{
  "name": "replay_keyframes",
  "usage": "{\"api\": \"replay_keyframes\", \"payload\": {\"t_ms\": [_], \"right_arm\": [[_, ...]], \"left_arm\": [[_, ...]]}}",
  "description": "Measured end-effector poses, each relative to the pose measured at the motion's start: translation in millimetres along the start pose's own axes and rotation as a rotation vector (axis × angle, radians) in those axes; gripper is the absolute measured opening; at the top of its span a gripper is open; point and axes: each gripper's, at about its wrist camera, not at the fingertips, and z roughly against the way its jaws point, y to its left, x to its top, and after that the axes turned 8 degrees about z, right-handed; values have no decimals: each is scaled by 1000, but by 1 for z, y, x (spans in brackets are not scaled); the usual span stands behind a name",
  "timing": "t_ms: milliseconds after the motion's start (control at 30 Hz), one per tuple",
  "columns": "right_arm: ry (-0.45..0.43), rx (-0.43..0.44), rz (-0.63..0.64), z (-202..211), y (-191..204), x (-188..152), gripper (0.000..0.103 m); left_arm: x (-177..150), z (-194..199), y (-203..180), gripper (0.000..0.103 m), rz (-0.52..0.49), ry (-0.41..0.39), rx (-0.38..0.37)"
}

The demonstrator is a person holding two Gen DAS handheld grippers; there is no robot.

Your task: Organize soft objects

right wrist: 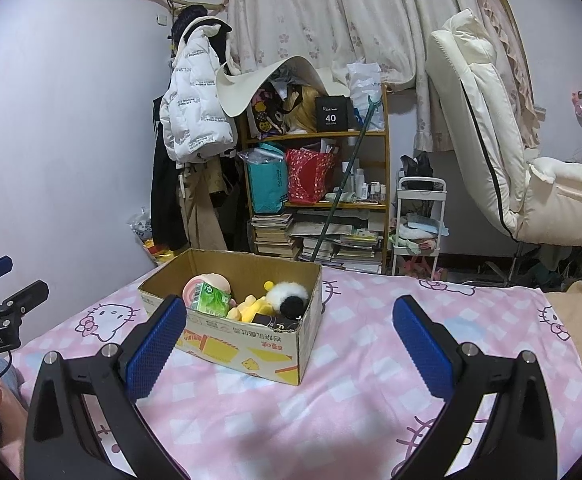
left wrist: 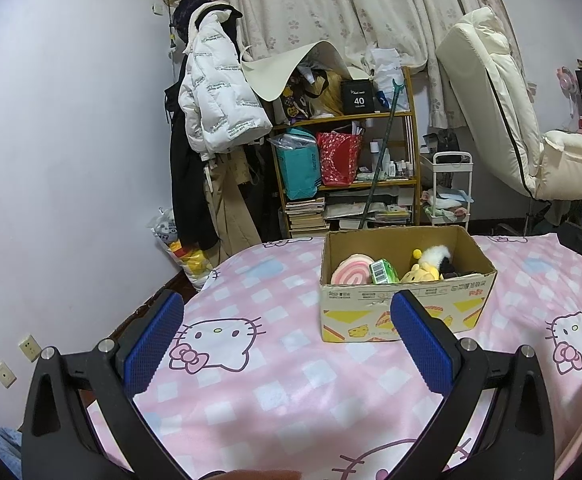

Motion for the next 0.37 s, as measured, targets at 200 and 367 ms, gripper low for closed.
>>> {"api": "replay_keyframes", "payload": {"t_ms": [200,367], "right_arm": [[1,3,0,0,-1,-1,103],[3,4,1,2,-2,-4,103]], "left_arm": [[0,1,-1,102,-2,-1,0],[-2,0,0,102,9,14,-16]]}}
